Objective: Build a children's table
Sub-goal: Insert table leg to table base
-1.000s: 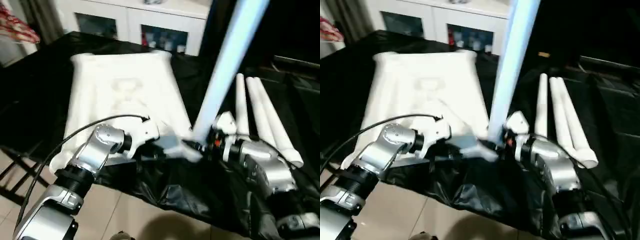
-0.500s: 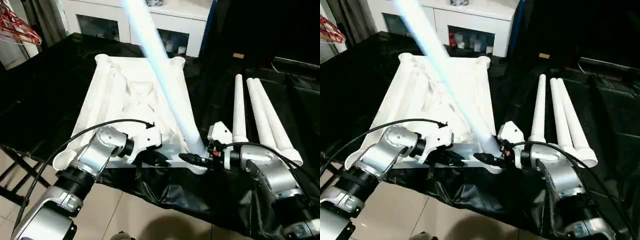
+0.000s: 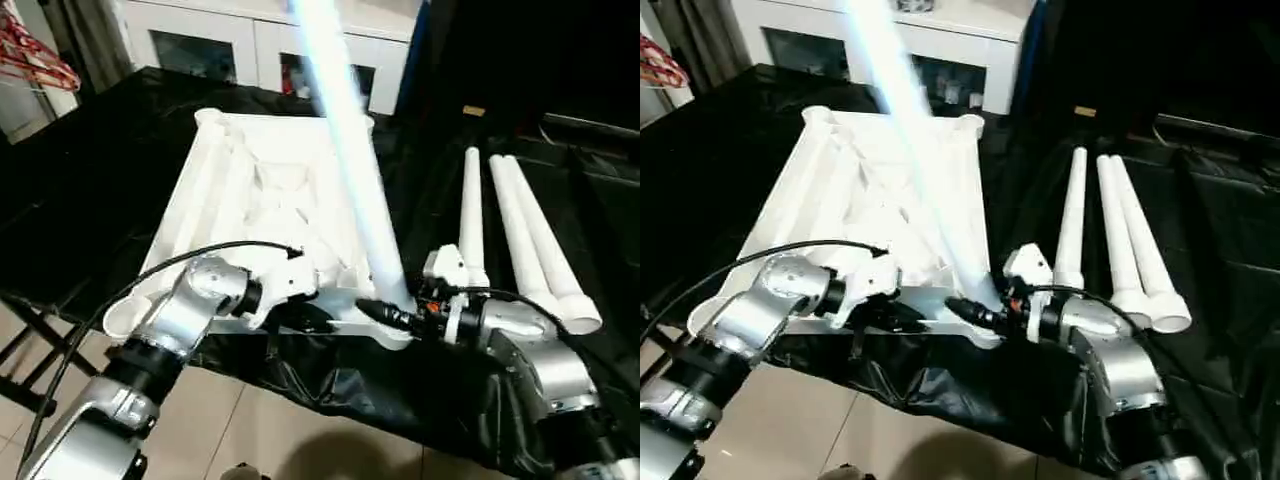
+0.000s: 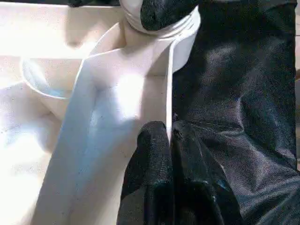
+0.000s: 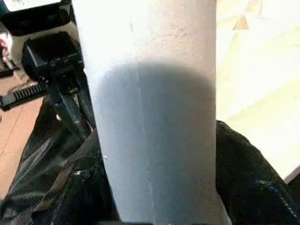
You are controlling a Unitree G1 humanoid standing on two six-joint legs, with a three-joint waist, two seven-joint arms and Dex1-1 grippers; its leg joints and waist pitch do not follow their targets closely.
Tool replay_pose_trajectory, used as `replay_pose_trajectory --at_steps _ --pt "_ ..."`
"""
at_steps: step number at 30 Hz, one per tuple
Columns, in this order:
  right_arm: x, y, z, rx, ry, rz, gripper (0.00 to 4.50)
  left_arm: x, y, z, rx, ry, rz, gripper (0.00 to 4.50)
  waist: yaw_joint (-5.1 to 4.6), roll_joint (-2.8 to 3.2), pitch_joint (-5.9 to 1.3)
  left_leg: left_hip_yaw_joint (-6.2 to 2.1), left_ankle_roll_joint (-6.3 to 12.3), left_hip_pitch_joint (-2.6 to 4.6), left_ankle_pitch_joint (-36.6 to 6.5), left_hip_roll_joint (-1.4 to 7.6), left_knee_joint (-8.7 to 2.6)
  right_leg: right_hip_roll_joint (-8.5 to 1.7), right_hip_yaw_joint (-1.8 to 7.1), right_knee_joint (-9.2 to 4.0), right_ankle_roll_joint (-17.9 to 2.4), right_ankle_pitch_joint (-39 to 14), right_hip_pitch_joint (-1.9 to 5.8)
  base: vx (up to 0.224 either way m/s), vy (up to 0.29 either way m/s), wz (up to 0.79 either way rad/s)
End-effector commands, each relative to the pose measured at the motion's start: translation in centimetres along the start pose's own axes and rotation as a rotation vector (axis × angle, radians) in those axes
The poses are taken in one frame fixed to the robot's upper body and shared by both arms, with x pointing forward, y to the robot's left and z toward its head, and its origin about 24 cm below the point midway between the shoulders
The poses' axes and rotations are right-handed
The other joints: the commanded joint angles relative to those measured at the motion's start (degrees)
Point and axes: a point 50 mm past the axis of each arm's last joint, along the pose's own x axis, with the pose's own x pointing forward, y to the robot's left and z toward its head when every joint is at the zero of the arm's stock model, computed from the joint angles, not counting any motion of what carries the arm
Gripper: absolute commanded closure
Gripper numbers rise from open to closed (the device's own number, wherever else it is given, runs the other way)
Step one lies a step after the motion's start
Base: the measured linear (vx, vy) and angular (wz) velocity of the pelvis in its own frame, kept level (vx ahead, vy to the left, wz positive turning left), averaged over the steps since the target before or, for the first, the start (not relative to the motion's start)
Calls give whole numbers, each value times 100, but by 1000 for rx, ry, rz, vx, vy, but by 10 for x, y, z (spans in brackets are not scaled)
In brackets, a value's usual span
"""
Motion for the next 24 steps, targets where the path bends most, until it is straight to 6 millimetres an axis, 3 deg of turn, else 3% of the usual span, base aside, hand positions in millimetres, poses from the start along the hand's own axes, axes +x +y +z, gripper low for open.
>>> replay_pose_trajectory --at_steps 1,4,8,12,18,24 --pt "5 7 -5 34 4 36 203 -14 12 29 64 -131 100 394 -6 37 -355 -105 317 77 -558 334 -341 -511 260 -309 -1514 745 286 0 0 0" --pt "8 7 -3 45 -25 23 203 -36 11 44 -8 -273 76 382 -13 41 -332 -96 289 60 -662 329 -342 -502 250 -302 -1665 679 263 0 0 0" --pt "9 6 -1 44 -36 20 203 -44 17 49 -34 -345 118 346 -30 42 -301 -87 222 73 -850 316 -353 -501 270 -364 -1481 18 259 0 0 0" --pt "9 4 2 43 -55 11 203 -49 22 52 -70 -396 141 322 -28 45 -340 -95 259 64 -553 311 -328 -486 264 -316 -1442 396 268 0 0 0" --pt "11 4 7 37 -72 17 203 -36 14 65 -165 -530 52 266 -20 41 -332 -80 307 64 -577 308 -318 -491 261 -321 -1545 414 266 0 0 0" --pt "11 4 10 30 -83 27 203 -21 11 73 -192 -583 3 220 -34 32 -340 -91 377 45 -505 301 -309 -485 260 -321 -1499 493 288 0 0 0"
